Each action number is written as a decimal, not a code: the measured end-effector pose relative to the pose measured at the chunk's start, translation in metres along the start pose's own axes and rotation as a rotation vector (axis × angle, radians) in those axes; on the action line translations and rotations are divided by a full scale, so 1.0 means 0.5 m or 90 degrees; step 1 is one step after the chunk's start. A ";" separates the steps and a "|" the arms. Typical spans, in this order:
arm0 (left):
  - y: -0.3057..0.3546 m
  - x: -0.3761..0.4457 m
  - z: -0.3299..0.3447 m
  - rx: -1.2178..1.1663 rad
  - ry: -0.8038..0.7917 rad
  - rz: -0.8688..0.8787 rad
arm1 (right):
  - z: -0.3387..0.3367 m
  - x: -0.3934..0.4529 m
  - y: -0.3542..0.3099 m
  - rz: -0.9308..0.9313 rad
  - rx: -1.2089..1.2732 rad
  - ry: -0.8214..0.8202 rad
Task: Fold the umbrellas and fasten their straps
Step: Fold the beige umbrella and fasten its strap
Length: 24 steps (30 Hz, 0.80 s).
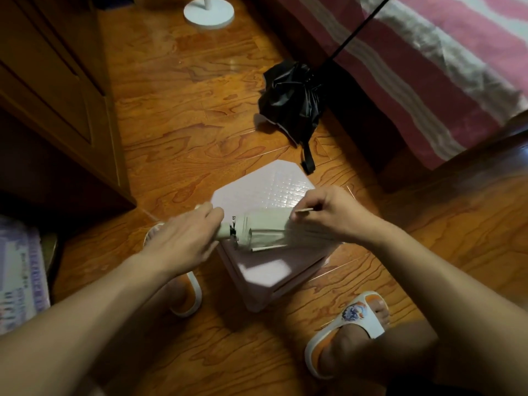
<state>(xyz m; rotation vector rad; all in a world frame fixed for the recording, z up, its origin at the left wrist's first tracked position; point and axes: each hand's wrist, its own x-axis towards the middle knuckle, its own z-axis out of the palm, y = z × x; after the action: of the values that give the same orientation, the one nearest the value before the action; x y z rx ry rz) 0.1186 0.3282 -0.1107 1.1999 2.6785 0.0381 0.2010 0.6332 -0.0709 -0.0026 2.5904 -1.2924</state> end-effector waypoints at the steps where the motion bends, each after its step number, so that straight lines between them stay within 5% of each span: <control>1: 0.004 0.003 -0.001 -0.022 0.008 -0.031 | 0.009 -0.012 0.003 -0.012 -0.002 0.021; 5: -0.004 0.008 0.019 -0.076 -0.015 -0.125 | 0.056 -0.075 0.034 -0.150 -0.141 0.083; 9: -0.010 0.008 0.030 -0.119 -0.074 -0.156 | 0.083 -0.113 0.057 -0.258 -0.291 0.031; 13: 0.008 0.009 0.028 -0.106 -0.139 -0.160 | 0.073 -0.117 0.056 -0.296 -0.344 0.029; 24: 0.016 0.005 0.019 -0.071 -0.061 -0.041 | 0.084 -0.111 0.067 -0.290 -0.320 0.114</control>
<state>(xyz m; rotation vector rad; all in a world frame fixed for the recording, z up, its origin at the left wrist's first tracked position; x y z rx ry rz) 0.1245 0.3349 -0.1197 1.0535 2.5928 0.1163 0.2674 0.6265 -0.1096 -0.6239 3.1191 -0.7353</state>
